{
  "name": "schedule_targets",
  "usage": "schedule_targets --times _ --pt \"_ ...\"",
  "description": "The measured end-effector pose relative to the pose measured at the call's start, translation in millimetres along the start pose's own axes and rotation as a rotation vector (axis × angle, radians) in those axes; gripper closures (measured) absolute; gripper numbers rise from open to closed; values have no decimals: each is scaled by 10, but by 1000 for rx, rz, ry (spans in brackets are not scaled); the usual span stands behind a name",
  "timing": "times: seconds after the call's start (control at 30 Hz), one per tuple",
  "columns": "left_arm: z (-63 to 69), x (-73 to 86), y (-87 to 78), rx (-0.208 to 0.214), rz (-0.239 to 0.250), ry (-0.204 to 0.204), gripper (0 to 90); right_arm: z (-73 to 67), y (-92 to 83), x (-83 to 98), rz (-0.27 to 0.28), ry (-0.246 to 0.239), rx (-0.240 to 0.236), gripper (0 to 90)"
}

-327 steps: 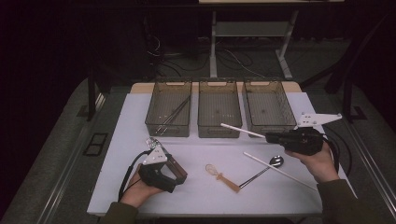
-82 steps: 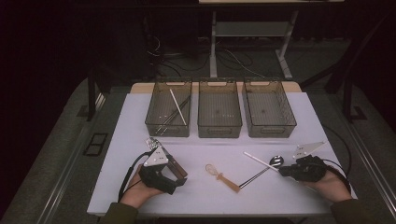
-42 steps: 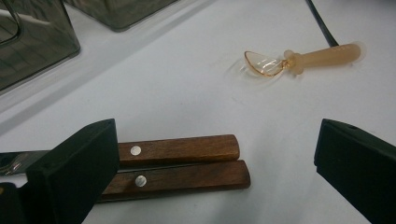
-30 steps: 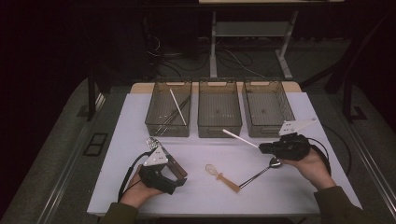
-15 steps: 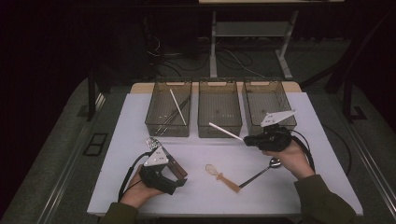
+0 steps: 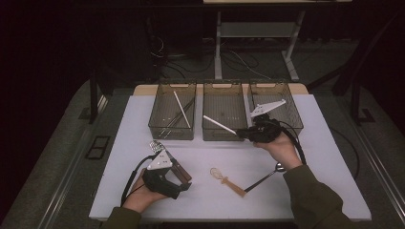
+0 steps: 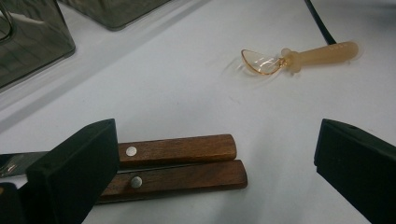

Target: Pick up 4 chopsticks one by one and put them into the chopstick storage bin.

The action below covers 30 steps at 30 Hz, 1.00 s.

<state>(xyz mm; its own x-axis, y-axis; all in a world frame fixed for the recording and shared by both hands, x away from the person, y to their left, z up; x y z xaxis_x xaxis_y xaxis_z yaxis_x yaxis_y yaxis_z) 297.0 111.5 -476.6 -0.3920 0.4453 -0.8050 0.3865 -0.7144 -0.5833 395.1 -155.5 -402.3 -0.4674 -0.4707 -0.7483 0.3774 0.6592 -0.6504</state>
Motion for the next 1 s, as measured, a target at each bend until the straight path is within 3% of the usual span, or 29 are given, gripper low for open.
schedule_targets --times 1.0 --pt "10 -4 9 3 -4 9 0 -109 735 -812 -33 36 34 847"
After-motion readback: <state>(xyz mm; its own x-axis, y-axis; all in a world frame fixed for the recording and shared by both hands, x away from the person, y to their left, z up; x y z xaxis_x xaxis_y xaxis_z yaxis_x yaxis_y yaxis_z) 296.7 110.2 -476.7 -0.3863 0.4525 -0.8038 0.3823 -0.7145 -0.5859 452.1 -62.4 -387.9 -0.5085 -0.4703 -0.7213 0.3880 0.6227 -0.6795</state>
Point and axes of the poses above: each handheld gripper's, and its own axes: y roughly forward along the jaws, x roughly out of its underside, z roughly to its right, the point moved 6 cm from there along y, roughly forward along the jaws, and after that the axes turned 1 degree about z, right-handed, at the moved point
